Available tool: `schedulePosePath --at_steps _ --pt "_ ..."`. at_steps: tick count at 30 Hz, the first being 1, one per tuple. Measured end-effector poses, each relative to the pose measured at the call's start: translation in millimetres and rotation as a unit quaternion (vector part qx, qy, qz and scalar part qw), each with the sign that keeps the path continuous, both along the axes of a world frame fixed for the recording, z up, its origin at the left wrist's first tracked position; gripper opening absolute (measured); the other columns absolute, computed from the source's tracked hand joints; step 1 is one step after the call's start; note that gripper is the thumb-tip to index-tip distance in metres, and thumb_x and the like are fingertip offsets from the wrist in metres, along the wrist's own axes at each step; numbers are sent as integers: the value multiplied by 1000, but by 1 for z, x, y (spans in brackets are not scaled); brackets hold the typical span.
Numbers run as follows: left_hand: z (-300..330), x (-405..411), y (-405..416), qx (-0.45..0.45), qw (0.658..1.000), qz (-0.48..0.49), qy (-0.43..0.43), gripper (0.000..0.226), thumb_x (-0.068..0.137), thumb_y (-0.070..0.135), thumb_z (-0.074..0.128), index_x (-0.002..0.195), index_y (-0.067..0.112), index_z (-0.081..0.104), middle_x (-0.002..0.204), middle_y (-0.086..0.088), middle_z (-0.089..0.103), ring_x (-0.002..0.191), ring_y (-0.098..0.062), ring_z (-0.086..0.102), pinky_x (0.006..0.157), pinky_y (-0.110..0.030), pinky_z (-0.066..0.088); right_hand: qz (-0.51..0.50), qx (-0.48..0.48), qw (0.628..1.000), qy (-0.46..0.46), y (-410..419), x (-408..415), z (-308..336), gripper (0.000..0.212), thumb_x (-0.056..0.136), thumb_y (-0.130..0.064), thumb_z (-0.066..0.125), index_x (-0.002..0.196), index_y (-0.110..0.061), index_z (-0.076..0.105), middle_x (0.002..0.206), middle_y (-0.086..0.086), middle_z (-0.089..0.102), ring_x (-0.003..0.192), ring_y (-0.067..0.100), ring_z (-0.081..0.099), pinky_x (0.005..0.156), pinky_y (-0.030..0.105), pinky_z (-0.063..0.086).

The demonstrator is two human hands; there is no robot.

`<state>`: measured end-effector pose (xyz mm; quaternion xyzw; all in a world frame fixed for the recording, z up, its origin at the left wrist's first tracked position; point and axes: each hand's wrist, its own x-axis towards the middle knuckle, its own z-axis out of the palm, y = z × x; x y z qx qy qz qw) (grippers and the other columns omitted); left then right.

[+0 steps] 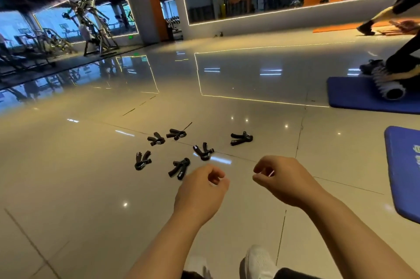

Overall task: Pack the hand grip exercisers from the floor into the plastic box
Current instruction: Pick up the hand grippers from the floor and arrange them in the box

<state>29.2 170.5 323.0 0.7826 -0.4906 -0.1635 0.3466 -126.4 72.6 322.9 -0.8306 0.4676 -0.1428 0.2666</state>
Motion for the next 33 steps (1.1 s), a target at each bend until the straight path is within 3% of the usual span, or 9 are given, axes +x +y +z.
schedulePosePath --at_steps 9,13,16,19,26,33 --pt "-25 145 -87 91 995 4 -36 7 84 35 63 90 32 60 86 15 59 81 -3 56 76 -27 50 3 25 999 47 -87 114 -13 22 91 -34 57 110 -24 63 112 -3 62 99 14 58 88 33 51" --pt "-42 218 -127 110 994 13 -9 7 84 35 63 89 30 61 86 12 61 81 -6 57 70 -24 46 32 44 996 74 -125 193 -35 22 91 -34 56 110 -24 62 114 -2 61 101 15 57 89 34 49" --pt "-65 273 -152 137 989 8 -47 8 85 38 60 90 32 58 86 13 60 80 -9 59 76 -29 51 64 59 990 110 -156 242 -64 26 91 -36 56 114 -25 59 116 -3 59 103 13 54 90 31 47" --pt "-100 318 -177 203 977 2 -62 18 86 39 59 102 31 56 95 13 56 89 -10 57 79 -27 48 77 77 978 176 -193 276 -102 31 92 -38 55 121 -27 53 124 -5 53 110 13 49 93 28 43" --pt "-203 402 -250 222 974 25 -50 53 87 42 58 134 30 38 132 2 43 119 -18 43 94 -31 40 112 87 928 343 -293 338 -197 53 94 -37 52 142 -25 32 143 0 37 128 21 39 103 34 39" --pt "-325 416 -267 287 957 36 -16 95 77 65 56 148 30 5 156 0 2 142 -23 11 109 -40 26 134 100 933 318 -323 401 -317 74 93 -42 52 151 -22 10 158 -1 8 144 21 11 114 37 23"
